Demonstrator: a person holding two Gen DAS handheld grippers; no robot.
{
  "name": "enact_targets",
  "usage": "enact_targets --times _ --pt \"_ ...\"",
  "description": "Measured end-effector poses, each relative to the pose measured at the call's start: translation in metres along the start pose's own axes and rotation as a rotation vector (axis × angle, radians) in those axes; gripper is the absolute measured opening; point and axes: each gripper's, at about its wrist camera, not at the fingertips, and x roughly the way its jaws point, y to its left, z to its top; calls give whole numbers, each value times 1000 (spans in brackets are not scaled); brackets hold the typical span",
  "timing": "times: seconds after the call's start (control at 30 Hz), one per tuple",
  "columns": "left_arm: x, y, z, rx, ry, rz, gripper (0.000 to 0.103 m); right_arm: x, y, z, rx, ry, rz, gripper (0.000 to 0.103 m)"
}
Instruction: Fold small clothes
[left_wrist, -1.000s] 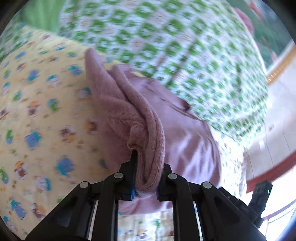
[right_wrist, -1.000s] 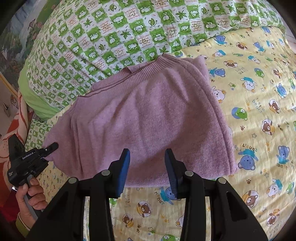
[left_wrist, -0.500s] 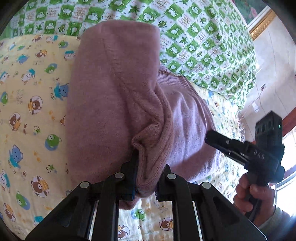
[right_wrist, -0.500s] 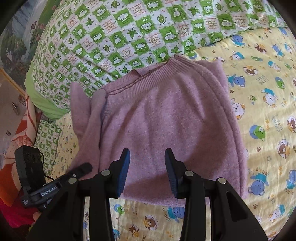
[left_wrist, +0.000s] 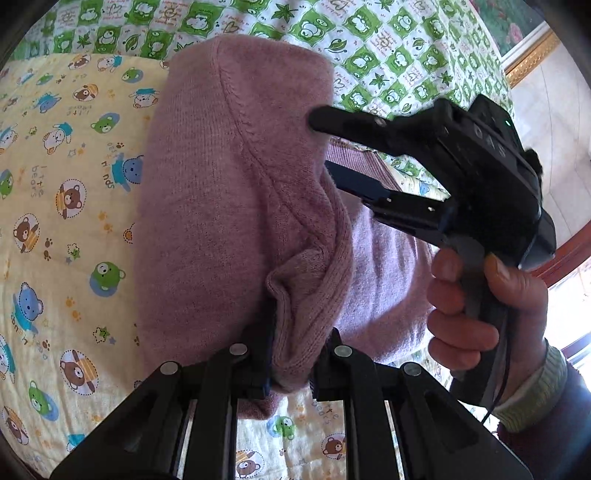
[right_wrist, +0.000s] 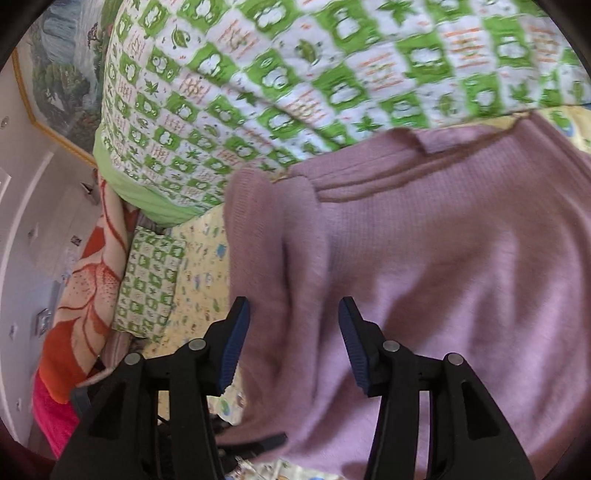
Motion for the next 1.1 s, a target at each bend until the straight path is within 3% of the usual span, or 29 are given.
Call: enact_targets --times 0.07,0.33,0.37,0.4,0.47,0.5,0.83,0.97,1.1 --pt "0 0 0 -1 -1 -1 13 12 4 5 -8 18 19 61" --pt "0 1 0 -6 6 16 13 57 -5 35 11 85 34 61" --pt "-1 1 0 -5 5 18 13 61 -8 38 24 98 43 55" --pt "-2 1 0 -6 4 21 13 66 -9 40 40 111 55 40" --pt "-6 -1 0 -10 1 21 13 69 -8 41 45 121 45 20" --pt "-8 -3 0 -9 -1 20 13 68 -7 41 48 120 39 18" --pt "-22 -74 12 105 -23 -103 13 -12 24 56 -49 -26 70 16" --pt "3 -113 11 177 22 -130 13 -60 9 62 -88 -84 36 16" --pt "37 -147 4 251 75 -140 13 -99 -33 60 -34 -143 -2 16"
